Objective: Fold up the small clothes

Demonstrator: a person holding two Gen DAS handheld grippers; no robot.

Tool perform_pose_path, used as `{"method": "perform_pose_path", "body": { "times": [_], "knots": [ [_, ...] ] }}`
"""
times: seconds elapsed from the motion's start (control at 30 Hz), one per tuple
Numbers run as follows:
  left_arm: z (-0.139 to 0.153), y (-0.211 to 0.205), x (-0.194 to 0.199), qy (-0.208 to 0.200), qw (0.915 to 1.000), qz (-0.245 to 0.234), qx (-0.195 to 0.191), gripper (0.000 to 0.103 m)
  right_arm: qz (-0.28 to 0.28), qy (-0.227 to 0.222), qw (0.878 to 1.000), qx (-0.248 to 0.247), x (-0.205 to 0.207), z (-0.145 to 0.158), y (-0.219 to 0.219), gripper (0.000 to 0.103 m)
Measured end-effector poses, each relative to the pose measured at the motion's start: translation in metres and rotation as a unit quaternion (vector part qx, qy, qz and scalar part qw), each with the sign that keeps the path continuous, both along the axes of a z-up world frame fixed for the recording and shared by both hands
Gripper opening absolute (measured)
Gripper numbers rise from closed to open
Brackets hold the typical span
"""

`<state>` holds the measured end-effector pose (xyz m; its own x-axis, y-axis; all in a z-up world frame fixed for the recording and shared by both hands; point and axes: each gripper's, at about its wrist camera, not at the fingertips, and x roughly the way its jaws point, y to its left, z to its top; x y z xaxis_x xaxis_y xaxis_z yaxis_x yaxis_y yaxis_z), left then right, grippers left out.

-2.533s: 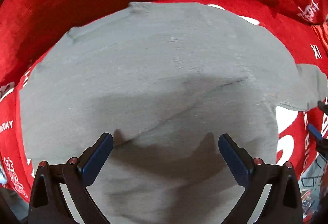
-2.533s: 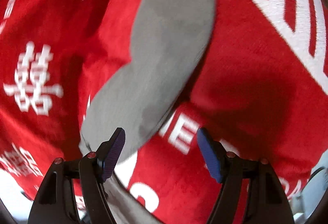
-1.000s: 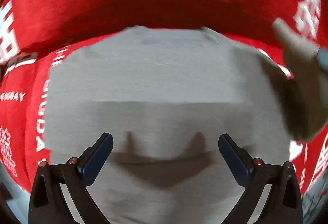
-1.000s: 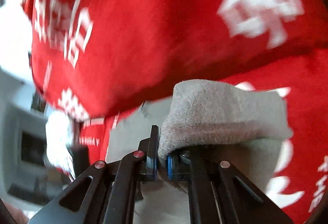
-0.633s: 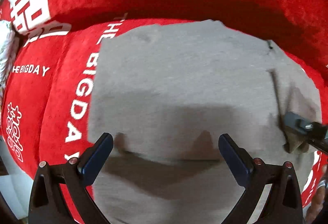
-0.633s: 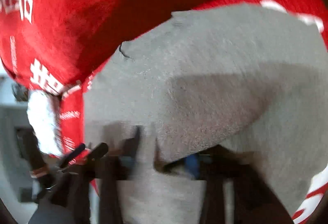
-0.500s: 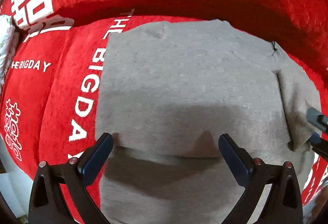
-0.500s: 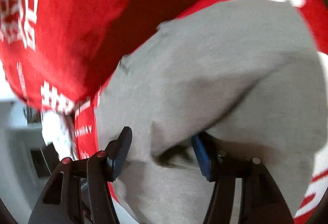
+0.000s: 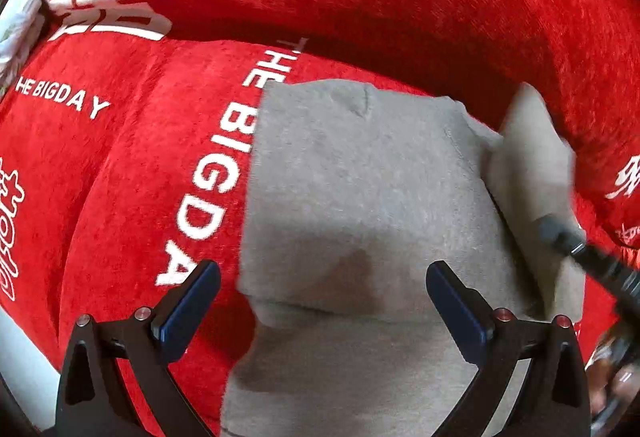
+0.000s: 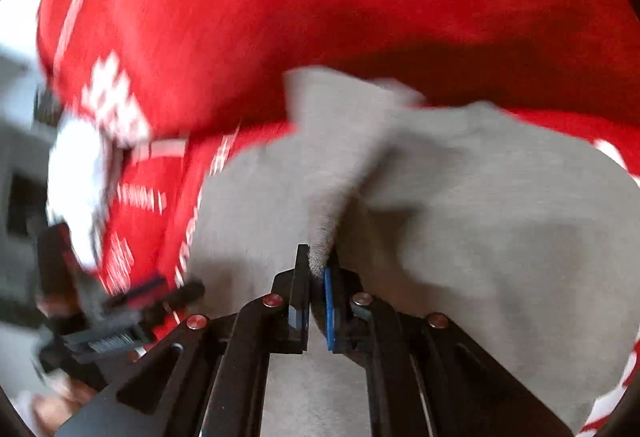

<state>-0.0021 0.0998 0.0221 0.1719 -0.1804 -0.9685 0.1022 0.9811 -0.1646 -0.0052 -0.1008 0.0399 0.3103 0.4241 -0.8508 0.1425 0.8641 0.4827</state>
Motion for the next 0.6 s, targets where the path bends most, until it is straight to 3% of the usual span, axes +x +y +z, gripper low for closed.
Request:
{"method": "perform_pose_path", "body": {
  "times": [0.17,0.23,0.27,0.4,0.5,0.6],
  "knots": [
    [-0.002,0.003,-0.001,0.007,0.9999,0.0,-0.013,0.103,0.054,0.057,0.997,-0.026,-0.006,-0.033,0.033,0.019],
    [-0.004,0.001,0.0,0.012,0.9996,-0.004,-0.027,0.103,0.057,0.05,0.997,-0.013,-0.013,-0.027,0.031,0.053],
    [-0.006,-0.002,0.001,0.017,0.9992,-0.007,-0.036,0.103,0.056,0.048,0.997,-0.006,-0.016,-0.024,0.029,0.058],
    [-0.011,-0.017,0.003,0.033,0.9974,-0.022,-0.06,0.103,0.026,0.06,0.998,0.0,-0.05,-0.015,-0.005,0.06],
    [-0.019,-0.031,0.006,0.049,0.9954,-0.035,-0.075,0.103,-0.048,0.087,0.995,0.032,-0.081,-0.015,-0.043,0.06],
    [-0.025,-0.042,0.012,0.063,0.9926,-0.038,-0.096,0.102,-0.17,0.11,0.976,0.077,-0.125,-0.022,-0.101,0.06]
  ]
}}
